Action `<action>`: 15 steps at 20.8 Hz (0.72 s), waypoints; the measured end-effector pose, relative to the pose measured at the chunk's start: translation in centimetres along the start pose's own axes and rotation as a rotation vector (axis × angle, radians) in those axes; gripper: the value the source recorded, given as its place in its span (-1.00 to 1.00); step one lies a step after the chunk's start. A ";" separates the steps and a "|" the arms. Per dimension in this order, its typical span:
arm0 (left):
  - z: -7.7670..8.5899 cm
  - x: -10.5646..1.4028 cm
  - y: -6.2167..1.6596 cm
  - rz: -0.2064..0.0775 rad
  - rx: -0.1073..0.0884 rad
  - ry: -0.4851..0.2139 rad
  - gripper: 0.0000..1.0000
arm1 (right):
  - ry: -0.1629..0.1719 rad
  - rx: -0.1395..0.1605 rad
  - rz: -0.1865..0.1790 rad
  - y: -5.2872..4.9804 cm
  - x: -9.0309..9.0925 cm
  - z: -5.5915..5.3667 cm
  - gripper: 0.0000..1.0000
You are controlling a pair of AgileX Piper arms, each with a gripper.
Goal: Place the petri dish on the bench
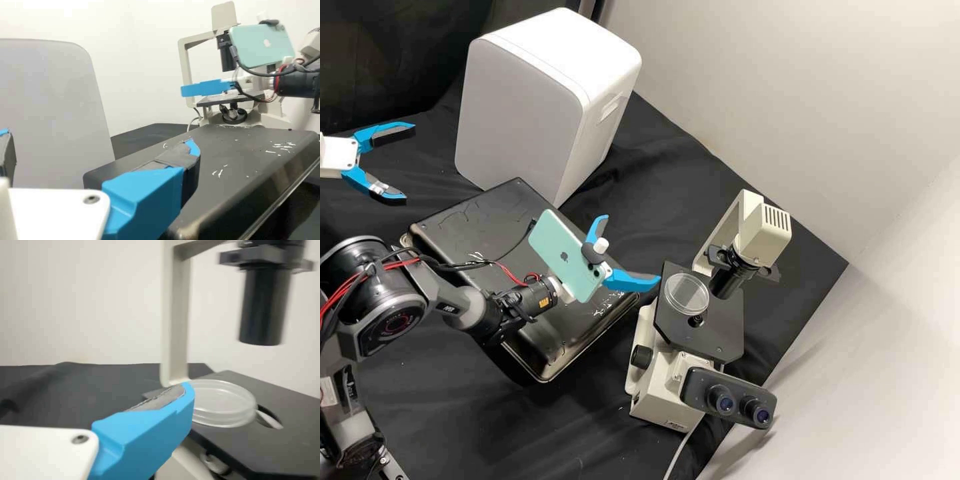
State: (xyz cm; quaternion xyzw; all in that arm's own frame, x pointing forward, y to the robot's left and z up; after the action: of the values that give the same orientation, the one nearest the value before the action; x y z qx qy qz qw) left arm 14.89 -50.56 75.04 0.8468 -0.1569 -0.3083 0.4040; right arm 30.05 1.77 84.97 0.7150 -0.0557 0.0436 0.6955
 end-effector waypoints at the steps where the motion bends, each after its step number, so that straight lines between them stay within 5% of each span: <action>1: 0.0 0.0 -0.05 -0.003 -0.001 -0.002 1.00 | -0.007 0.003 0.011 0.2 -0.1 0.3 1.00; 7: 0.1 0.2 -0.44 -0.024 -0.009 -0.011 1.00 | -0.022 -0.018 0.059 1.5 -0.6 1.6 1.00; 15: 0.3 0.3 -0.85 -0.045 0.014 -0.017 1.00 | -0.080 -0.021 0.079 2.1 -0.2 3.4 1.00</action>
State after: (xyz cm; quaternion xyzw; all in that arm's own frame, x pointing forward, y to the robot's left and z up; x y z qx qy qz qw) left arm 14.98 -50.38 74.10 0.8502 -0.1436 -0.3235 0.3897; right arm 29.52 -1.70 86.93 0.7059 -0.1121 0.0420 0.6981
